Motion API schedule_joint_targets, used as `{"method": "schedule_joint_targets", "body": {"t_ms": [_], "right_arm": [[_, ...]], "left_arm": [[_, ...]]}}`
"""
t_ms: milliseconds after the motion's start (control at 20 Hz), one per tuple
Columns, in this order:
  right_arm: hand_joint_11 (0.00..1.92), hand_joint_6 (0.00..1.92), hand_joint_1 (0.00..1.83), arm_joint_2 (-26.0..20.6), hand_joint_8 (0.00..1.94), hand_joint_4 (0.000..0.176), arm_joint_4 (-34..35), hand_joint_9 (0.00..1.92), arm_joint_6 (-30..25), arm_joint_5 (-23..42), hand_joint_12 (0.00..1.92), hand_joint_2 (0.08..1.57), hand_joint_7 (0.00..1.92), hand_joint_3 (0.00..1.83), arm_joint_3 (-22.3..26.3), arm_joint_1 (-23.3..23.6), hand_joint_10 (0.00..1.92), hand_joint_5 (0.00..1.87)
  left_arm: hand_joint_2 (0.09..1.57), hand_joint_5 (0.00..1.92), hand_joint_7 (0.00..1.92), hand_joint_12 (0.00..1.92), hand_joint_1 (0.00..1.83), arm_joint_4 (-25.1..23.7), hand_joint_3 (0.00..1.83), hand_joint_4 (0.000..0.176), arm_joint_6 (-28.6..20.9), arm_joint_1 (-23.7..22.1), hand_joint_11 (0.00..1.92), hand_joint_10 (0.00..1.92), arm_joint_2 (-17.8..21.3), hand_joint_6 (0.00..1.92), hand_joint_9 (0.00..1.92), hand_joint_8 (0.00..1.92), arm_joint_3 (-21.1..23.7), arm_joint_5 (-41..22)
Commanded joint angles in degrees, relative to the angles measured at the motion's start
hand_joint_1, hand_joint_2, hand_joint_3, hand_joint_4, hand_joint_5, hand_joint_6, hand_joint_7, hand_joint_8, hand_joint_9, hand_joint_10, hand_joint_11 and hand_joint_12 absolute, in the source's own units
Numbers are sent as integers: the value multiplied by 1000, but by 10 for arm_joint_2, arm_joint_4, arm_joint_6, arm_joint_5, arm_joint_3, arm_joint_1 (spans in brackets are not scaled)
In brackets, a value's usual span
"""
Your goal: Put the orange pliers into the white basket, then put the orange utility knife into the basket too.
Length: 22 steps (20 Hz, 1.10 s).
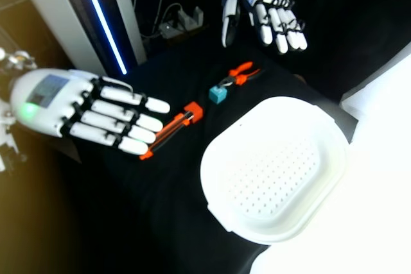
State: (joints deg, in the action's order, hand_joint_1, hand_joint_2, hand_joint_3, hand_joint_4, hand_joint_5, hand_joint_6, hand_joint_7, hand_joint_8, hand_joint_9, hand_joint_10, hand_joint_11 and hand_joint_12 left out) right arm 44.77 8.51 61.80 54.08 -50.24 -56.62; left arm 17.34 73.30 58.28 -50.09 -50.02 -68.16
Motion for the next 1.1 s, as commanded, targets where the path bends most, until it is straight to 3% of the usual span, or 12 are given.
{"method": "schedule_joint_targets", "body": {"t_ms": [0, 100, 200, 300, 400, 450, 550, 600, 650, 900, 1000, 1050], "right_arm": [[0, 0, 305, 3, 0, 16, 1, 0, 3, 69, 0, 1236, 0, 21, -1, 7, 0, 0], [0, 0, 279, 3, 0, 16, 4, 0, 3, 69, 0, 1248, 0, 20, 0, 7, 0, 0], [0, 0, 298, 6, 0, 21, 9, 0, 3, 69, 0, 1256, 0, 17, 0, 6, 0, 0], [0, 0, 348, 9, 0, 23, 11, 0, 3, 69, 0, 1250, 0, 10, 0, 6, 0, 0], [0, 0, 369, 10, 0, 13, 13, 0, 3, 69, 0, 1246, 0, 5, 0, 6, 0, 0], [0, 0, 371, 10, 0, 8, 15, 0, 3, 69, 0, 1249, 0, 6, 0, 5, 0, 0], [0, 0, 350, 11, 0, 17, 21, 0, 3, 69, 0, 1261, 0, 9, -2, 3, 0, 0], [0, 0, 343, 11, 0, 15, 21, 0, 3, 69, 0, 1266, 0, 9, -2, 3, 0, 0], [0, 0, 324, 12, 0, 20, 22, 0, 3, 68, 0, 1270, 0, 9, -2, 3, 0, 0], [0, 0, 352, 16, 0, 18, 26, 0, 3, 68, 0, 1272, 0, 4, -5, 3, 0, 0], [0, 0, 325, 16, 0, 14, 26, 0, 3, 68, 0, 1284, 0, 7, -5, 3, 0, 0], [0, 0, 339, 16, 0, 7, 26, 0, 3, 68, 0, 1284, 0, 5, -5, 3, 0, 0]], "left_arm": [[1269, 0, 0, 0, 364, -10, 11, 12, -5, 1, 0, 0, 0, 0, 0, 0, 3, -67], [1237, 0, 16, 0, 415, -8, 0, 17, -14, 9, 0, 0, 0, 0, 0, 6, 5, -69], [1152, 0, 51, 707, 570, 0, 0, 33, -18, 21, 0, 23, 0, 0, 38, 2, 11, -66], [1138, 2, 67, 961, 651, 14, 0, 49, -22, 40, 0, 26, -7, 0, 71, 2, 17, -64], [1124, 29, 104, 1126, 622, 32, 0, 21, -34, 58, 0, 48, -25, 5, 107, 6, 13, -58], [1131, 26, 104, 1117, 600, 38, 0, 24, -35, 58, 0, 51, -31, 2, 96, 3, 10, -48], [1147, 32, 97, 555, 671, 52, 1, 23, -43, 58, 0, 24, -50, 2, 48, 5, -6, -16], [1157, 51, 98, 430, 678, 56, 1, 9, -43, 57, 0, 16, -55, 2, 40, 1, -10, -8], [1165, 79, 110, 374, 689, 58, 1, 21, -43, 54, 0, 17, -62, 4, 58, 2, -17, 8], [1211, 374, 323, 858, 744, 66, 1, 0, -43, 37, 0, 79, -87, 47, 217, 31, -40, 60], [1201, 459, 451, 1531, 804, 67, 2, 0, -43, 36, 0, 1070, -92, 472, 131, 372, -43, 71], [1288, 580, 346, 1809, 858, 69, 3, 60, -43, 36, 0, 1467, -94, 1323, 125, 931, -45, 74]]}}
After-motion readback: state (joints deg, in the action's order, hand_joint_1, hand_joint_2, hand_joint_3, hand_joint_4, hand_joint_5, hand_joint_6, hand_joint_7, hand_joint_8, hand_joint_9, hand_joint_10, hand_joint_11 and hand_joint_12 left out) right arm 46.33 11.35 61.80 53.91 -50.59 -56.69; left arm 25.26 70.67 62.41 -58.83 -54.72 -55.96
